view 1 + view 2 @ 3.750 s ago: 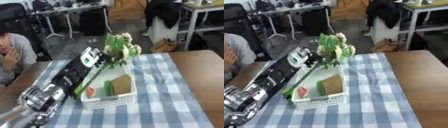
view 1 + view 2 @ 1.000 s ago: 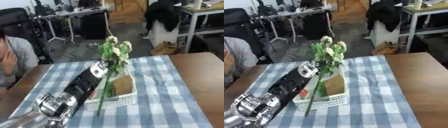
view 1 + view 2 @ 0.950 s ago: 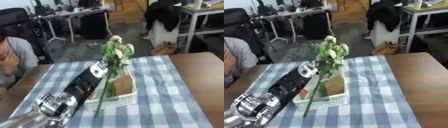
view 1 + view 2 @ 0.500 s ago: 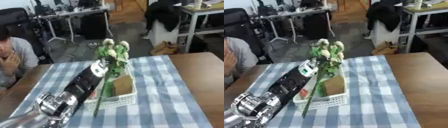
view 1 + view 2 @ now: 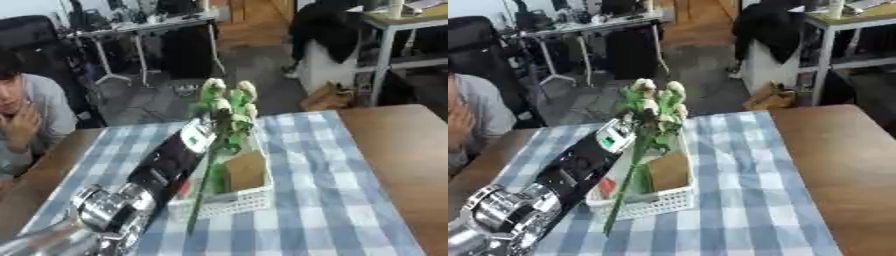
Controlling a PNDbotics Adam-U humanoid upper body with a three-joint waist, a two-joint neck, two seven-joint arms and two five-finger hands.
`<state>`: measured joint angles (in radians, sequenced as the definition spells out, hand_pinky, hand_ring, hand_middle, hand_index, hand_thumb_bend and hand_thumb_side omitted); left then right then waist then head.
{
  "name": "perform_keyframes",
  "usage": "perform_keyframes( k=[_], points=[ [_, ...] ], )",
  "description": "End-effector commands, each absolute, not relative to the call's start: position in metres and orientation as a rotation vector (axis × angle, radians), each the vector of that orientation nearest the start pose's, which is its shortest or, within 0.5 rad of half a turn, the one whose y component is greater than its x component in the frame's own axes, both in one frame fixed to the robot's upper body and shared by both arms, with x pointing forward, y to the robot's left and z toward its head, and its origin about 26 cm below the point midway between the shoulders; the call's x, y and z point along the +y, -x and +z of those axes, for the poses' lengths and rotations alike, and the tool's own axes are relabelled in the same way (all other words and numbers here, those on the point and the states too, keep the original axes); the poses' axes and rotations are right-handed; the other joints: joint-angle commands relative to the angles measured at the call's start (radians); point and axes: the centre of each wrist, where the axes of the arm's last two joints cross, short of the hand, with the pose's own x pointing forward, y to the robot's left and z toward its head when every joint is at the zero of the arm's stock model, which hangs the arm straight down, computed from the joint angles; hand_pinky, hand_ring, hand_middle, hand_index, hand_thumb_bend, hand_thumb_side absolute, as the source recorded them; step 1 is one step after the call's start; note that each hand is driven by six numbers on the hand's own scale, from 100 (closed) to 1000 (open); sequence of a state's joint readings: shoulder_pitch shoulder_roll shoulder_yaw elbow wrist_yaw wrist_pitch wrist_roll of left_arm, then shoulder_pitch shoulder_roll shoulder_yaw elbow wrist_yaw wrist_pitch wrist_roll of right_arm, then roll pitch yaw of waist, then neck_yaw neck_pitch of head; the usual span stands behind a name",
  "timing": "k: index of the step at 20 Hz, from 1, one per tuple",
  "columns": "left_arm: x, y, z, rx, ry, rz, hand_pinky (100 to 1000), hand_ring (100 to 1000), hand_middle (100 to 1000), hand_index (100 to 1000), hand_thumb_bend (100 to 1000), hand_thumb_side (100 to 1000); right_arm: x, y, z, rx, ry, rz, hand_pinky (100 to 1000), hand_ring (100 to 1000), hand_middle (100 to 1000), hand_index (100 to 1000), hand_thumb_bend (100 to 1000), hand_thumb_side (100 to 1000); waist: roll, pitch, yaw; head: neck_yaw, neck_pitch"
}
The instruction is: Pick up objects on the table and place them in the box.
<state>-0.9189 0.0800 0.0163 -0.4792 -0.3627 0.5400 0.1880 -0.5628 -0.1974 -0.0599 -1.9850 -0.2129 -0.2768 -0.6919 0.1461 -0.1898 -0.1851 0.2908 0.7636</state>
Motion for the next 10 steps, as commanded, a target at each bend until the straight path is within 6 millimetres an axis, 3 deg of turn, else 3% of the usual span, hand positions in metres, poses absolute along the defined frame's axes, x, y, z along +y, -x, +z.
perform_keyframes(
  k=[1,7,10],
  points=[
    [0.188,-0.478,0.049,-0.936,-0.609,-0.379,969,1000,1000,1000,100,884,-0.224,-0.314,0.276,3.352,0.16,1.005,524,514,400,443,100,461,0.008,-0.001,0.001,-0.001,0.006],
    [0.19,-0.481,0.056,-0.98,-0.674,-0.371,976,1000,1000,1000,100,887,-0.223,-0.314,0.277,3.352,0.164,1.007,524,514,400,443,100,450,0.008,-0.001,-0.001,-0.002,0.006],
    [0.192,-0.485,0.068,-1.044,-0.743,-0.369,972,1000,1000,1000,100,827,-0.223,-0.314,0.277,3.352,0.166,1.006,524,514,400,443,100,451,0.008,-0.001,-0.001,-0.003,0.006]
  ],
)
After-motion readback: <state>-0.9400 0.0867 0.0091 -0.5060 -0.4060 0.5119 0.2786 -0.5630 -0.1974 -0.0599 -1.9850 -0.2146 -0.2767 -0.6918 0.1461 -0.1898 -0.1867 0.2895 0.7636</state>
